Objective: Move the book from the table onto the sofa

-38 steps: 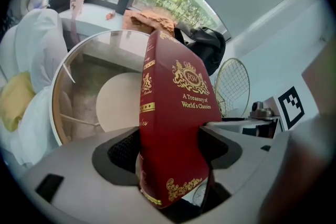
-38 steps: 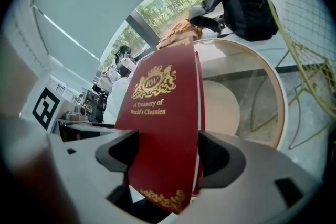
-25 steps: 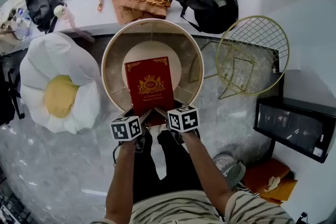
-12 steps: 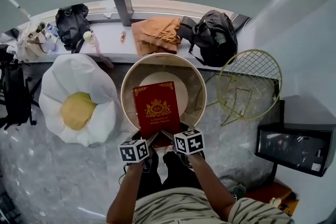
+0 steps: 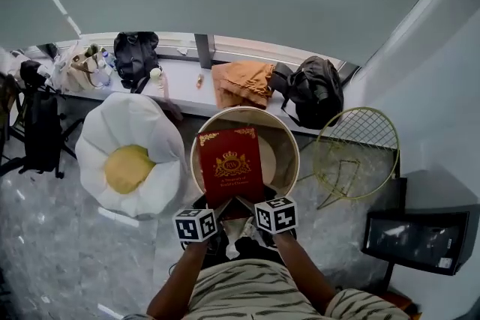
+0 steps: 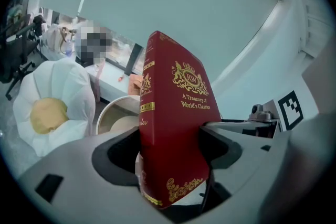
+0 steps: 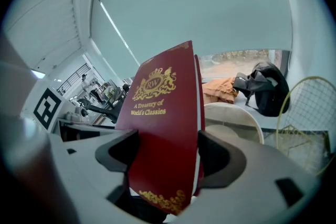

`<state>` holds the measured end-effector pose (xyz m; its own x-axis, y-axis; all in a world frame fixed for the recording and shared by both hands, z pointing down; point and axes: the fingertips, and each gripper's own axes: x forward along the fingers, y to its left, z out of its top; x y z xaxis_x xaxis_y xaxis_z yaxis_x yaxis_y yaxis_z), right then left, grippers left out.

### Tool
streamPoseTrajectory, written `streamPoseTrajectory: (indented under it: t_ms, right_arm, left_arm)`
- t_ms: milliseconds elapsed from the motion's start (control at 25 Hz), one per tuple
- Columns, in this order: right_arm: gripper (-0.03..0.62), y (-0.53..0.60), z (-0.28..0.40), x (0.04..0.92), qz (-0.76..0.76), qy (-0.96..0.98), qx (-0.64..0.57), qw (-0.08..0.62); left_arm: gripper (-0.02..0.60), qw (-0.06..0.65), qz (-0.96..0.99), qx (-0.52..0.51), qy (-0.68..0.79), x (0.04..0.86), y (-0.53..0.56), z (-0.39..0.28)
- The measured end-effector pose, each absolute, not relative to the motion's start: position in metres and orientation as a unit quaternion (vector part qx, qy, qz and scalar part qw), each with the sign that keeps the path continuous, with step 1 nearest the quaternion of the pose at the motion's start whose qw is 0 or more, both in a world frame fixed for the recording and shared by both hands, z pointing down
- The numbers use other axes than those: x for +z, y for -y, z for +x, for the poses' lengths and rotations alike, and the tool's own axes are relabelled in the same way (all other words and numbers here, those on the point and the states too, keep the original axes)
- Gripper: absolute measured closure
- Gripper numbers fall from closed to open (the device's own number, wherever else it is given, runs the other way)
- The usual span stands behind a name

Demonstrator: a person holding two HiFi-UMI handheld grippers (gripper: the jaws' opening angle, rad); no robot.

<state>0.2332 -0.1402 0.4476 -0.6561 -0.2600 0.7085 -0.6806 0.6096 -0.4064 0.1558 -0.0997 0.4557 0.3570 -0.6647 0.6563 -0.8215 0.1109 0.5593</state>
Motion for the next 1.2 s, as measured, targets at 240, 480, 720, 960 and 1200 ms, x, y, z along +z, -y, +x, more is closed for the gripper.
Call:
streamPoseTrajectory:
  t_ms: [240,480,720,960,1200]
  right_arm:
    - [0.22,0.14,0.216,0.388,0.273,0.87,0.304,0.275]
    - [0.22,0.14,0.192,0.33,0.261,0.898,0.261,0.239]
    - [0.22,0.138,0.176,0.3,0.239,0.918,0.222,0.224]
    - [0.22,0.119,0.145,0.282,0.206,0.933,0.205,0.214]
    - [0.221,0.089,0.114,0.273,0.15,0.946,0.184,0.221]
  left_arm:
    - [0.224,0.444,0.676,0.064,0.585,0.396,0.099,0.139]
    - [0.224,0.393,0.683,0.042,0.614,0.338,0.097,0.116]
    - [0.225,0.36,0.678,0.017,0.64,0.31,0.092,0.104]
    - [0.224,0.337,0.659,0.006,0.673,0.29,0.068,0.076]
    - [0.224,0.331,0.618,-0.021,0.713,0.281,0.029,0.052]
